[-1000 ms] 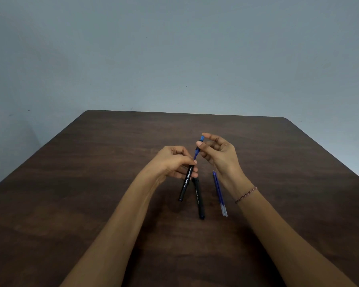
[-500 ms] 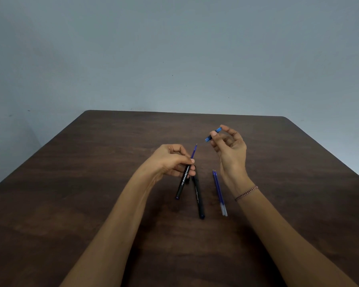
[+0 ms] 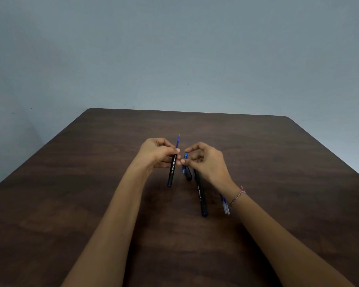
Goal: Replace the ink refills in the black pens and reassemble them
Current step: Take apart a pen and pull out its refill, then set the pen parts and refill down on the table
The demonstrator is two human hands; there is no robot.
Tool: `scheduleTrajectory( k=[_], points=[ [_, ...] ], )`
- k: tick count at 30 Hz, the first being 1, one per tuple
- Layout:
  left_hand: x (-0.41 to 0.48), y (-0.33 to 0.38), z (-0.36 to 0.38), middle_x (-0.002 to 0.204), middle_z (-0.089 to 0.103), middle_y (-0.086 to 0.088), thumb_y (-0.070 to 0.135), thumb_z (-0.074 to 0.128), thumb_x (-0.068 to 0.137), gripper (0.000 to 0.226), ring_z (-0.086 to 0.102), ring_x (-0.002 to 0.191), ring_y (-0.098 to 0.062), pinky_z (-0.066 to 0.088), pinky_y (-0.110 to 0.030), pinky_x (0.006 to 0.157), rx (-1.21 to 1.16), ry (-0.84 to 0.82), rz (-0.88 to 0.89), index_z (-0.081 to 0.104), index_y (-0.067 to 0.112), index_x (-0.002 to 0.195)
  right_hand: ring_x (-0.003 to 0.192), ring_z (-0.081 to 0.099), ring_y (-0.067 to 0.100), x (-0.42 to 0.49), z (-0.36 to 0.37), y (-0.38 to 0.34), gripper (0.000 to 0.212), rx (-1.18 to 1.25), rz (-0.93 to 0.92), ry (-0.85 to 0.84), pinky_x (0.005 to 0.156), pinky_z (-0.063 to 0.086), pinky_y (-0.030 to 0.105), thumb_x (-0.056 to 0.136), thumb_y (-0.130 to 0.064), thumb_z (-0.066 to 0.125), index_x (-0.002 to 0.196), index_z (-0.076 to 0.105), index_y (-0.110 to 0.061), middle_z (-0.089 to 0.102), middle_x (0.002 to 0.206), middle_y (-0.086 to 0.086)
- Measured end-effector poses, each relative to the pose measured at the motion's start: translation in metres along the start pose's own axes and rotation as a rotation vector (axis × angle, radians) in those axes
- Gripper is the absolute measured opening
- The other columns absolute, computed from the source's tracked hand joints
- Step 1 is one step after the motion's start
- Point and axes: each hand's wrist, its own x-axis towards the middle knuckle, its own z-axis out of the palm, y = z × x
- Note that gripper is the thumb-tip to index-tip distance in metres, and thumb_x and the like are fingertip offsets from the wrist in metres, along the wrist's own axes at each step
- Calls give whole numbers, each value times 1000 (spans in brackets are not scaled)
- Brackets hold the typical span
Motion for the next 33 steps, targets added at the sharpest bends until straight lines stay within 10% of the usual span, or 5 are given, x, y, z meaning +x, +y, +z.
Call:
scheduleTrajectory(
  k=[12, 17, 33],
  points=[
    [4, -3, -2, 70, 69, -19, -1, 66, 81, 11, 70, 54, -21, 55, -25, 47, -36, -8, 16, 58, 1, 74, 60, 53, -4, -3, 12, 1, 23, -208, -21, -58, 57, 43, 23, 71, -37, 76, 85, 59, -31, 67, 74, -14],
    [4, -3, -1, 68, 69, -16, 0, 67, 80, 12, 70, 54, -18, 54, -24, 46, -34, -19, 25, 58, 3, 73, 90, 56, 11, -4, 15, 4, 23, -289, -79, -57, 68, 47, 32, 74, -29, 75, 92, 61, -27, 63, 78, -17],
    [5, -5, 6, 71, 67, -6, 6, 73, 76, 9, 67, 61, -12, 53, -19, 48, -7, 10, 51, 65, 6, 72, 64, 61, -3, 1, -8, -2, 6, -50, -19, 19, 64, 48, 9, 81, -16, 70, 84, 68, -21, 65, 70, -10]
  ],
)
